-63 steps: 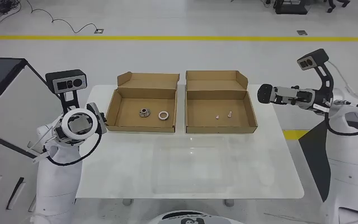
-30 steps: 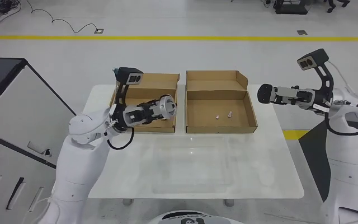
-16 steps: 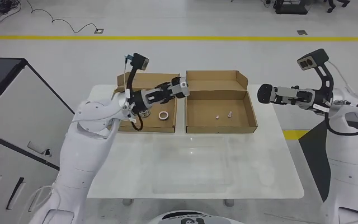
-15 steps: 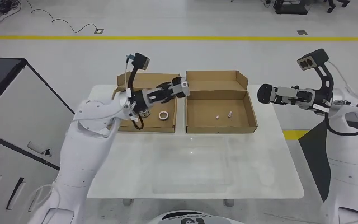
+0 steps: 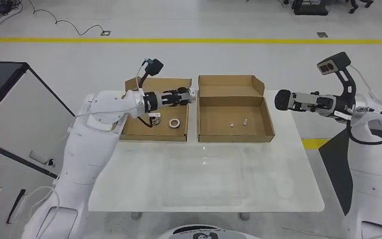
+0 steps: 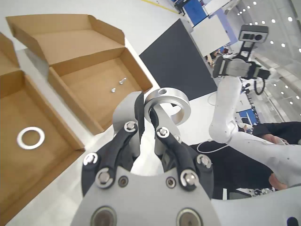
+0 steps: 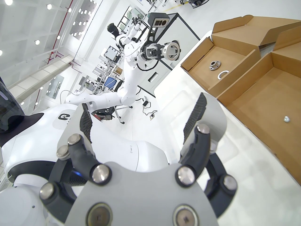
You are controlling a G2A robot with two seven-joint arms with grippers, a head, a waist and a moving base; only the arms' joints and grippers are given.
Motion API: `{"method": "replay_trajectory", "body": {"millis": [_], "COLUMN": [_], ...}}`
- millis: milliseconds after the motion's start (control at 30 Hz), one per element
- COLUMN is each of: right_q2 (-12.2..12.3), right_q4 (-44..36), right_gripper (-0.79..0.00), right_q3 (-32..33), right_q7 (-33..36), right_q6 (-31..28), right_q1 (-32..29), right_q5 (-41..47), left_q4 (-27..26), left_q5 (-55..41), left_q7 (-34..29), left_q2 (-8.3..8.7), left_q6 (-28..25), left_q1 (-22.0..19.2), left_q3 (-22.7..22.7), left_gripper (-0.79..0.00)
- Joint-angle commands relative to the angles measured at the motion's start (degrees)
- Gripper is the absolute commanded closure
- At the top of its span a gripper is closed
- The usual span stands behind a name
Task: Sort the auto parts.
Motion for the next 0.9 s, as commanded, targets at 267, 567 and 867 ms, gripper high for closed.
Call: {"method": "replay_trajectory", "body": {"millis": [267,567,867], "right_q2": [0.00,0.00,0.00], "right_q4": [0.00,0.00,0.00], "right_gripper": [-0.785,-0.785,-0.785], "right_q3": [0.00,0.00,0.00], "right_q7": [0.00,0.00,0.00], "right_q6": [0.00,0.00,0.00], "right_q1": [0.00,0.00,0.00], "right_q5": [0.00,0.00,0.00], "left_q4": [5.09,7.71,10.82], "left_q5": [9.27,16.39,22.63], "left_q7": [-0.87,-2.03,-4.38], "left_q2": [1.04,2.08,2.96], "left_q6": [-0.03,-0.31,-1.05], "left_q1": [-2.05,-2.31,-3.37], "left_q3": [-0.33,-0.91,-0.78], "left_gripper": [0.000,0.000,0.000]}}
